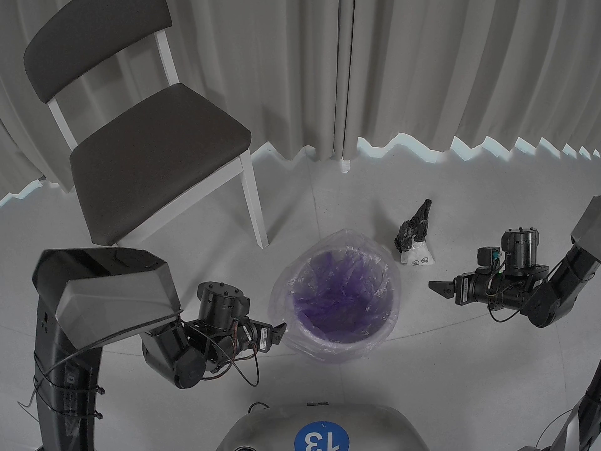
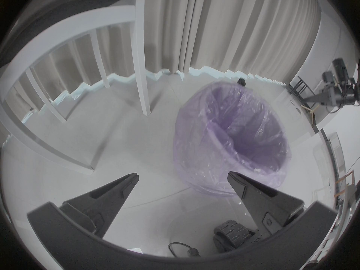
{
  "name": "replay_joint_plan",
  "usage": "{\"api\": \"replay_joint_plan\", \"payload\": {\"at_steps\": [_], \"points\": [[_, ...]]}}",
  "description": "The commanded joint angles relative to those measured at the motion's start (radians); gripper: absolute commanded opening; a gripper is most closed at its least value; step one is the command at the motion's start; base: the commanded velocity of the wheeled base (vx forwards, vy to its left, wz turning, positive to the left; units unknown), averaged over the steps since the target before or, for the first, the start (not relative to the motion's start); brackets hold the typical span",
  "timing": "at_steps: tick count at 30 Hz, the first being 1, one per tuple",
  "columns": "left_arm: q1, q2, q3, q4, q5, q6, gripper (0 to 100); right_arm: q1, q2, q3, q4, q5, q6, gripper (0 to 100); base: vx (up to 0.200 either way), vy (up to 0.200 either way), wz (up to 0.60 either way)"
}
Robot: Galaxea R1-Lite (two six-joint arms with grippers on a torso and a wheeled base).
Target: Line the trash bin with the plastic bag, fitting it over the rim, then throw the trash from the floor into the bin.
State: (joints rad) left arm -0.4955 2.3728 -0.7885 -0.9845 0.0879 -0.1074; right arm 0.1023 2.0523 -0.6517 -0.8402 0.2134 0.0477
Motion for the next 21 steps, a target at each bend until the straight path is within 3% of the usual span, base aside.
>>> {"api": "replay_joint_plan", "payload": {"at_steps": [1,4,21], "points": [[0.0,0.097,-0.12,0.055,0.02,0.005,100,-0.001,-0.049,0.004,0.001,0.001,0.0,100,0.0,0.0,0.0],[0.0,0.134,-0.238,0.156,0.07,0.014,100,-0.006,-0.064,0.009,0.001,0.006,0.0,100,0.0,0.0,0.0],[0.018,0.302,-0.808,0.685,0.162,0.068,100,-0.044,-0.072,-0.005,0.006,0.026,-0.002,100,0.0,0.0,0.0]]}}
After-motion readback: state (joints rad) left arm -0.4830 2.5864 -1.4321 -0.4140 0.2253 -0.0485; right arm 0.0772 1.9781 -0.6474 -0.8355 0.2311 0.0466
